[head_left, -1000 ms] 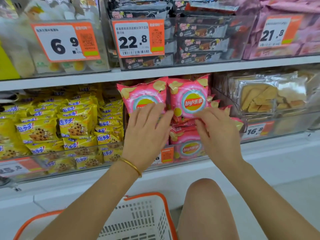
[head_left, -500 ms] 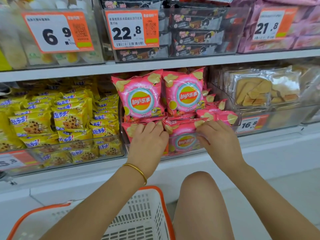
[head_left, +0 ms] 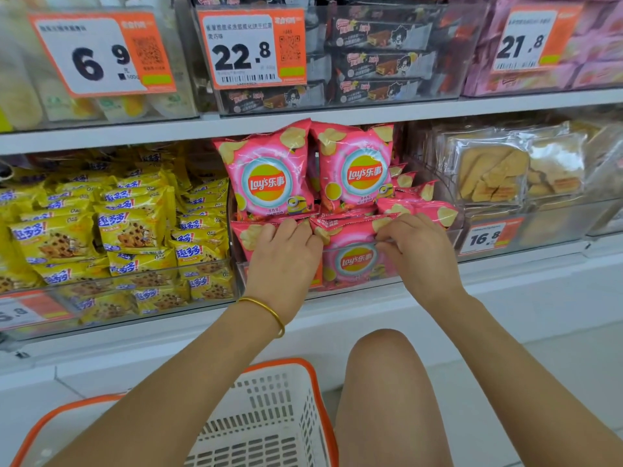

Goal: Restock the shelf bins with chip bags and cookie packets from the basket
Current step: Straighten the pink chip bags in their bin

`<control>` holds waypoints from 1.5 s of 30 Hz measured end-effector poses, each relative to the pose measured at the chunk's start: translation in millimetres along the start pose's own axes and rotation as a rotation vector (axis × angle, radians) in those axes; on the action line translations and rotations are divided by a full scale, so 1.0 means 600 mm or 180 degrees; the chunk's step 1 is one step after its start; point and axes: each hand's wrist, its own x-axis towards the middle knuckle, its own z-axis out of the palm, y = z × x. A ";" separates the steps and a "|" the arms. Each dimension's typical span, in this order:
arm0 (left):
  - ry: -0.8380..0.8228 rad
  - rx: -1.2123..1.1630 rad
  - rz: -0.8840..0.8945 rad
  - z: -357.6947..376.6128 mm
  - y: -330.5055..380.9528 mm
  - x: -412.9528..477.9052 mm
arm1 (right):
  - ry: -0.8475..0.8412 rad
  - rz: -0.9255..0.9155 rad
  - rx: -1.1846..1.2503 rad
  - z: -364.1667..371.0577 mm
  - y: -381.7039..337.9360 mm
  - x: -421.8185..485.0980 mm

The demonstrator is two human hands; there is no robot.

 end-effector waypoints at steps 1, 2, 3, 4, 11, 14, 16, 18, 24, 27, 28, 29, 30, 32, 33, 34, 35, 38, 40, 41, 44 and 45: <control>-0.0024 0.0018 -0.0001 0.001 -0.001 0.002 | -0.0011 -0.0002 -0.0013 0.002 0.000 0.002; -0.0062 0.0024 -0.0001 0.004 -0.002 0.003 | -0.0035 0.0000 -0.0016 0.005 0.000 0.003; -0.0058 0.0035 0.0009 0.007 -0.003 0.003 | -0.0055 0.0005 -0.0012 0.007 0.000 0.005; -0.0052 0.0038 0.0011 0.010 -0.005 0.005 | -0.0071 0.0018 -0.0008 0.010 0.001 0.007; 0.0040 0.0102 -0.0040 0.025 -0.009 0.016 | -0.0089 0.0108 -0.0006 0.022 0.004 0.017; -0.0027 0.0149 -0.0068 0.025 -0.011 0.018 | -0.0102 0.0132 -0.0009 0.028 0.005 0.023; -0.0032 0.0239 -0.0106 0.028 -0.013 0.021 | -0.0155 0.0139 -0.0003 0.033 0.004 0.026; -0.0095 0.0309 -0.0143 0.026 -0.013 0.022 | -0.0168 0.0143 0.0003 0.038 0.002 0.028; -0.0078 0.0216 -0.0240 0.030 -0.015 0.015 | -0.0376 0.0179 -0.0065 0.027 -0.008 0.022; 0.0605 0.0083 -0.0492 0.027 -0.032 0.022 | -0.0897 0.0478 -0.0374 0.014 -0.013 0.031; 0.0766 0.0050 -0.0637 0.024 -0.040 0.024 | -0.0702 0.0560 -0.0480 0.007 -0.018 0.036; 0.0903 0.0045 -0.0736 0.020 -0.048 0.028 | -0.0316 0.0565 -0.0513 -0.001 -0.024 0.044; 0.0925 0.0080 -0.0798 0.016 -0.054 0.033 | 0.0114 0.0498 -0.0479 -0.006 -0.033 0.053; 0.0716 0.0177 -0.0801 0.013 -0.063 0.043 | 0.0561 0.0324 -0.0376 -0.006 -0.051 0.078; 0.0602 0.0239 -0.0763 0.013 -0.065 0.048 | 0.0517 0.0309 -0.0347 0.001 -0.054 0.092; 0.0515 0.0281 -0.0716 0.013 -0.066 0.053 | 0.0402 0.0356 -0.0340 0.009 -0.057 0.105; 0.0485 0.0321 -0.0669 0.016 -0.068 0.058 | 0.0243 0.0430 -0.0304 0.019 -0.061 0.114; 0.0438 0.0352 -0.0592 0.025 -0.072 0.069 | -0.0240 0.0612 -0.0224 0.054 -0.059 0.124; 0.0381 0.0300 -0.0593 0.030 -0.075 0.078 | -0.0328 0.0674 -0.0187 0.067 -0.056 0.132; 0.0343 0.0299 -0.0596 0.032 -0.078 0.083 | -0.0393 0.0711 -0.0188 0.070 -0.055 0.138; 0.0178 0.0398 -0.0602 0.032 -0.085 0.097 | -0.0428 0.0778 -0.0335 0.076 -0.063 0.151; 0.0085 0.0446 -0.0602 0.032 -0.085 0.101 | -0.0409 0.0811 -0.0388 0.077 -0.066 0.155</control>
